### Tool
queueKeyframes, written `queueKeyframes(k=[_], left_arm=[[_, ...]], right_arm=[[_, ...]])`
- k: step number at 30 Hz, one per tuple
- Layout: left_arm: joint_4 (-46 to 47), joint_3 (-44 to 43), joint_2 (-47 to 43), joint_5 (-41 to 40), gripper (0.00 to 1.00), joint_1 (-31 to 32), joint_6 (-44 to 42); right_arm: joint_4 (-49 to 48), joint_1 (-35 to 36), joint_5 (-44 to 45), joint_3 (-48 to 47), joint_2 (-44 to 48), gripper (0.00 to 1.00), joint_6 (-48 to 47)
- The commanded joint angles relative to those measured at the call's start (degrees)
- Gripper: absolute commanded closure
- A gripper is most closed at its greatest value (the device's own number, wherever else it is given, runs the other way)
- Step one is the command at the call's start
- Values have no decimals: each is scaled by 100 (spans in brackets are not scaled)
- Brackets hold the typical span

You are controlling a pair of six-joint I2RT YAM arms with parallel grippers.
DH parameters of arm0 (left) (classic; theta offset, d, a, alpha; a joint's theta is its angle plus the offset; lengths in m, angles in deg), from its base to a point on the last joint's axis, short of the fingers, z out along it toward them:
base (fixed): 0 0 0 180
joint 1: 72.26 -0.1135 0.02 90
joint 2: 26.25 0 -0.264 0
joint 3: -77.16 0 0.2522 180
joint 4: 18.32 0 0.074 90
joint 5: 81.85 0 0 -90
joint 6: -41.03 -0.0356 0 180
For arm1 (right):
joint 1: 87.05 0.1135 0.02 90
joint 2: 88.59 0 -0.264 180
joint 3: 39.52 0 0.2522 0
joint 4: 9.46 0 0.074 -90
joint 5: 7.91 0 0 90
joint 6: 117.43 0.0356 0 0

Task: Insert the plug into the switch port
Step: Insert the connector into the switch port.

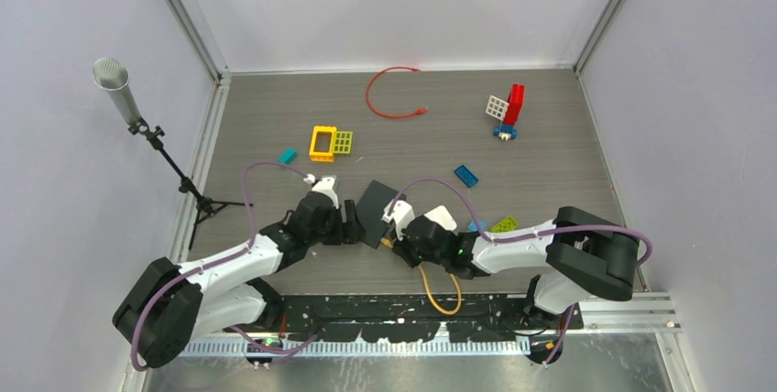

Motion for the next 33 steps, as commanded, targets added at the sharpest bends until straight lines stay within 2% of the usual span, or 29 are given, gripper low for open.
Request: queueKeyframes(k=[1,4,8,21,27,33], left_arm=[[-367,-49,-121,-740,27,37,124],[-333,-148,-106,-998,27,-13,76],[-212,-289,2,-924,28,-86,-85],[888,-251,1026,1013,40,-86,-261],[1006,35,1006,1193,45,-5,-59],[986,220,816,1135,52,421,74]], right_arm=[[402,26,-289,28,147,100,68],[408,26,-361,74,203,100,127],[439,29,-467,85,235,100,161],[384,28,-210,49,169,100,130],[207,17,63,127,207,100,111],[17,-49,546,70,255,100,176]])
